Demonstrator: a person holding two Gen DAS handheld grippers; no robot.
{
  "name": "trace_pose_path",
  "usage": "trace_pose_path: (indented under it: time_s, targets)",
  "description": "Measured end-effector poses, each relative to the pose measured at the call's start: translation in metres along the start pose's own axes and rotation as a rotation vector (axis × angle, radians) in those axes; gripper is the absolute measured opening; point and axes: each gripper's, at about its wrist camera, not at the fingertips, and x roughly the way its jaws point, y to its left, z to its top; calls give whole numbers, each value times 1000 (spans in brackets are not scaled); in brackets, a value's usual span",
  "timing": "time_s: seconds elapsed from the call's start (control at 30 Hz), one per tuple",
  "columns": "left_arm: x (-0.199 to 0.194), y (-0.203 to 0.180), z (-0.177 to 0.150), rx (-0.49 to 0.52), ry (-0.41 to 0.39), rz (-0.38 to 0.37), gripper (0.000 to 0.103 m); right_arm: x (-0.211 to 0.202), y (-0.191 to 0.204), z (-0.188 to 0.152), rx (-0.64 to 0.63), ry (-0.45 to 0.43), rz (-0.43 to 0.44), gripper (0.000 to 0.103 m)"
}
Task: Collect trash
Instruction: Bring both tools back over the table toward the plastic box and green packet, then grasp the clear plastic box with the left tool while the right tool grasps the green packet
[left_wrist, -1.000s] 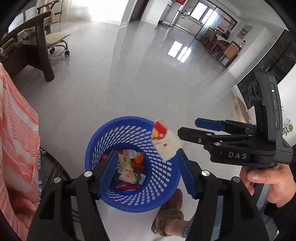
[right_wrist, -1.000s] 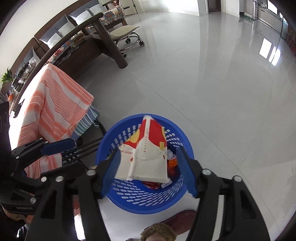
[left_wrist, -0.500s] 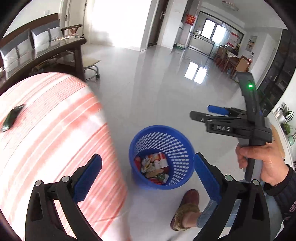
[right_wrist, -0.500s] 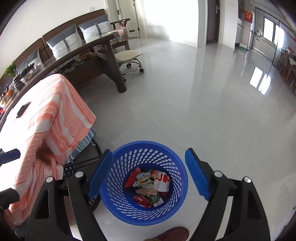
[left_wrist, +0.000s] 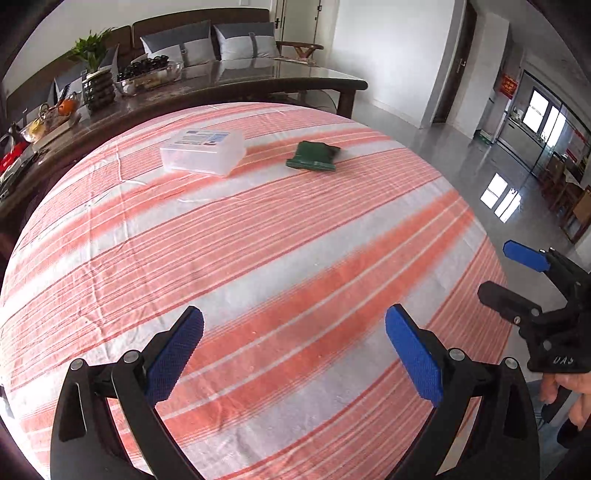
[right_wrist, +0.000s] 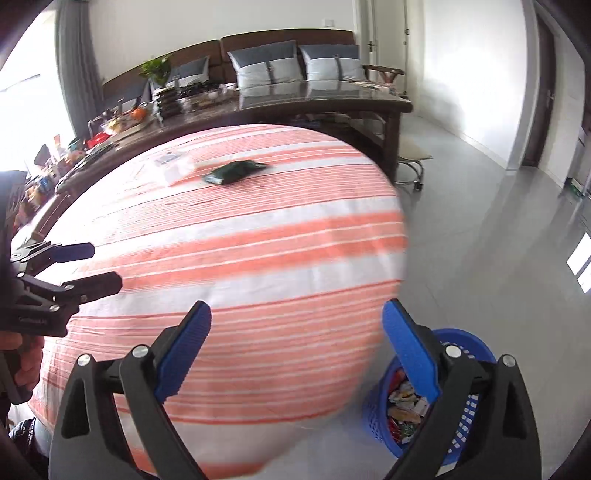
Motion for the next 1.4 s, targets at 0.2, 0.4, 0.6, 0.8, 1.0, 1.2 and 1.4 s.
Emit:
trace_pose_path:
  time_s: [0.2,0.4,0.6,0.8,1.0,1.2,1.4]
  targets:
    - [-1,38,54,-59,-26,65,98,57,59,22,-148,118,40,91]
    - [31,42,162,-139,-57,179,98,69,50,31,-107,127,71,95]
    - [102,44,218,-220,71,300,98,70,56,31,-115,128,57,95]
    - [134,37,202,-110,135,437,98,70,57,30,-113,125,55,95]
    - [108,70,169,-144,118,391,98,69,56,29,-114,123,51,95]
    - [106,97,155,-198,125,277,98,68,57,28,-115,123,42,95]
    - [123,97,152,-203,134,249,94,67,54,28,-97,121,31,95]
